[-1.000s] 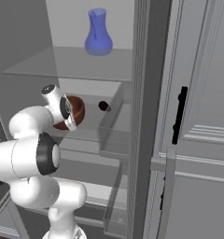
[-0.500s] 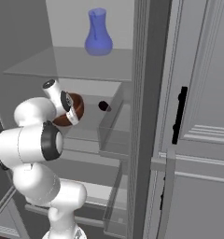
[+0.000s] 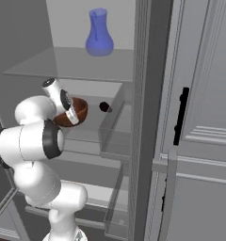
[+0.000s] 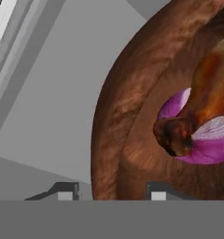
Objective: Pick the chicken drumstick and onion from their plates and place them in the bowl. Then put the bowl in the fridge.
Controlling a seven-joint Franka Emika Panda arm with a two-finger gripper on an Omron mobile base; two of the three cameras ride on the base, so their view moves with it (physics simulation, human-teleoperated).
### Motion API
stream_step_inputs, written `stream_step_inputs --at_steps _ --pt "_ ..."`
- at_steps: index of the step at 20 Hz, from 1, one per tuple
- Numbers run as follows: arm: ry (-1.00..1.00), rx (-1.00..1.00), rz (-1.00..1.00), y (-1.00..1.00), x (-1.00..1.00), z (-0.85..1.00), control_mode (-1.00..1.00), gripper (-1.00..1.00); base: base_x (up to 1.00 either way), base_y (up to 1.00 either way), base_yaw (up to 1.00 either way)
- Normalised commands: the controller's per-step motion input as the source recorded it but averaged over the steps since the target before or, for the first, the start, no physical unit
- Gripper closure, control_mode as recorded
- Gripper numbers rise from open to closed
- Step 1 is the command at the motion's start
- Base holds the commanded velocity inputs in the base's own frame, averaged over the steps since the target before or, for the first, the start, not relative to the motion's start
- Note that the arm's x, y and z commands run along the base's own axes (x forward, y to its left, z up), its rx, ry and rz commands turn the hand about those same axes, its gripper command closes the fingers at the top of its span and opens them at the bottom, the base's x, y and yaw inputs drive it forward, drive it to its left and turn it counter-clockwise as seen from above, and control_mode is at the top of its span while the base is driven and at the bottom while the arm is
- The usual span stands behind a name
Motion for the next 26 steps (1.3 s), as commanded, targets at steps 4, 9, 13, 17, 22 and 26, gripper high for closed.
stream_step_inputs --at_steps 4,9,13,17,22,26 --pt "0.00 0.00 0.00 0.00 -0.19 -0.03 -1.00 -1.00 0.00 0.00 0.00" --pt "-0.01 0.00 0.01 0.00 -0.06 0.00 -1.00 -1.00 0.00 0.00 0.00" --pt "-0.03 0.00 0.05 0.00 -0.22 0.01 -1.00 -1.00 0.00 0.00 0.00" --pt "-0.10 0.00 0.07 0.04 -0.40 0.00 -1.00 -1.00 0.00 0.00 0.00" --pt "-0.14 0.00 0.06 0.02 -0.44 0.08 -1.00 -1.00 0.00 0.00 0.00" --pt "-0.01 0.00 0.02 0.00 -0.69 0.52 -1.00 -1.00 0.00 0.00 0.00"
